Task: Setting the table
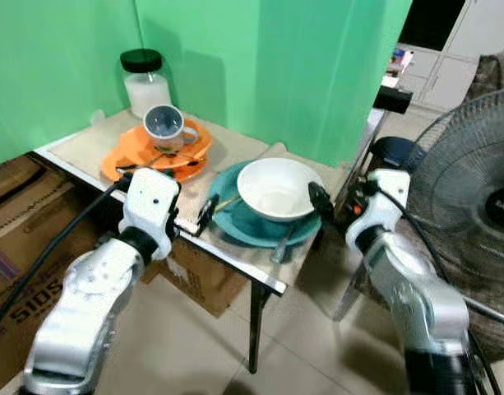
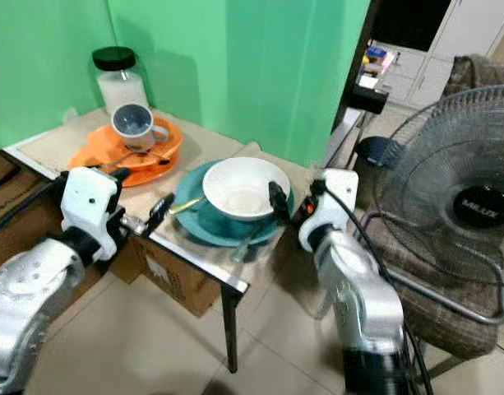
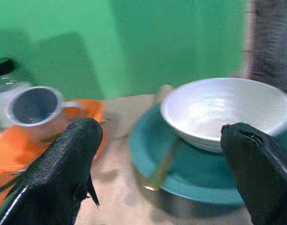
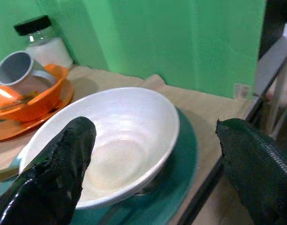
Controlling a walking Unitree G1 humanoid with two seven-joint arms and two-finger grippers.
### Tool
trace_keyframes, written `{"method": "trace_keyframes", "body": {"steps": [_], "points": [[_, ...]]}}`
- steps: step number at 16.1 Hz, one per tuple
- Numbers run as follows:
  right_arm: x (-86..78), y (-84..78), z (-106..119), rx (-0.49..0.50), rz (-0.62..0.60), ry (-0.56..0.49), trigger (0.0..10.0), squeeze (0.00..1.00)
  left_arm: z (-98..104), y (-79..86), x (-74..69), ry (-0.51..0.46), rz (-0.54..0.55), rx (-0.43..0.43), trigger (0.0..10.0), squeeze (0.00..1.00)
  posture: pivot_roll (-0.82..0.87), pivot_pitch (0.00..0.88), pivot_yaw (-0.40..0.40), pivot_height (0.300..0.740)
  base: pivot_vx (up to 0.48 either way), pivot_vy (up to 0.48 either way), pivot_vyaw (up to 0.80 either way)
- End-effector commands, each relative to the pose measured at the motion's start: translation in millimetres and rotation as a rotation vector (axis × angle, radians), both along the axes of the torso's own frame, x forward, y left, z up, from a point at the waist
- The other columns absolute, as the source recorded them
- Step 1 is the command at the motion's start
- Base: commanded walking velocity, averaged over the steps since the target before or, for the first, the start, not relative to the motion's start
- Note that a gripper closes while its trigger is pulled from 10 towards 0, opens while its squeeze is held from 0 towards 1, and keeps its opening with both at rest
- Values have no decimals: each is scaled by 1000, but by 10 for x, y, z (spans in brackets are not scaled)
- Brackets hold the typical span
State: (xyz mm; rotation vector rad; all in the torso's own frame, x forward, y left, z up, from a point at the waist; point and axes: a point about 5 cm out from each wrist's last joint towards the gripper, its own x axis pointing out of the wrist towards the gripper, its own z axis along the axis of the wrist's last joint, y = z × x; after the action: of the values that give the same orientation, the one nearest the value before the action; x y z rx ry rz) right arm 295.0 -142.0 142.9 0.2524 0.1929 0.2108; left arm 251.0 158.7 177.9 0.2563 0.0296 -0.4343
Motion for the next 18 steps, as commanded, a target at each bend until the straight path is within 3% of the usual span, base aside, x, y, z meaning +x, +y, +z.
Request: {"method": "trace_keyframes", "body": {"steps": [1,3,4,7,10,12,13,14,16,18], "points": [[105,-32,0,-3,-32,53,10000,1000,-35,8,-45,33,-72,1,10000,0,156,0,-19,740,0,0,0],[223,22,25,31,-20,89,10000,969,-38,8,-97,53,-126,0,10000,0,156,0,-20,740,0,0,0],[266,47,15,43,-15,116,10000,0,-44,1,-116,63,-146,-4,10000,0,158,0,-23,740,0,0,0],[423,204,-83,51,23,287,10000,0,-89,36,-215,105,-220,10,10000,0,167,0,-30,740,0,0,0],[467,233,-122,73,10,339,10000,0,-93,82,-231,108,-217,14,10000,0,172,0,-34,740,0,0,0],[500,276,-138,161,-2,378,10000,0,-110,98,-262,119,-221,18,10000,0,176,0,-39,740,0,0,0],[523,301,-121,230,-3,390,4784,0,-130,105,-276,128,-226,21,10000,0,176,0,-39,740,0,0,0],[540,302,-113,254,-6,393,3882,0,-141,110,-280,132,-228,22,10000,0,176,0,-39,740,0,0,0],[576,285,-110,276,-19,395,1098,0,-160,125,-278,139,-228,28,10000,0,175,0,-39,740,0,0,0],[589,274,-115,278,-25,399,0,0,-167,124,-272,140,-228,32,10000,0,173,0,-38,740,0,0,0]]}}
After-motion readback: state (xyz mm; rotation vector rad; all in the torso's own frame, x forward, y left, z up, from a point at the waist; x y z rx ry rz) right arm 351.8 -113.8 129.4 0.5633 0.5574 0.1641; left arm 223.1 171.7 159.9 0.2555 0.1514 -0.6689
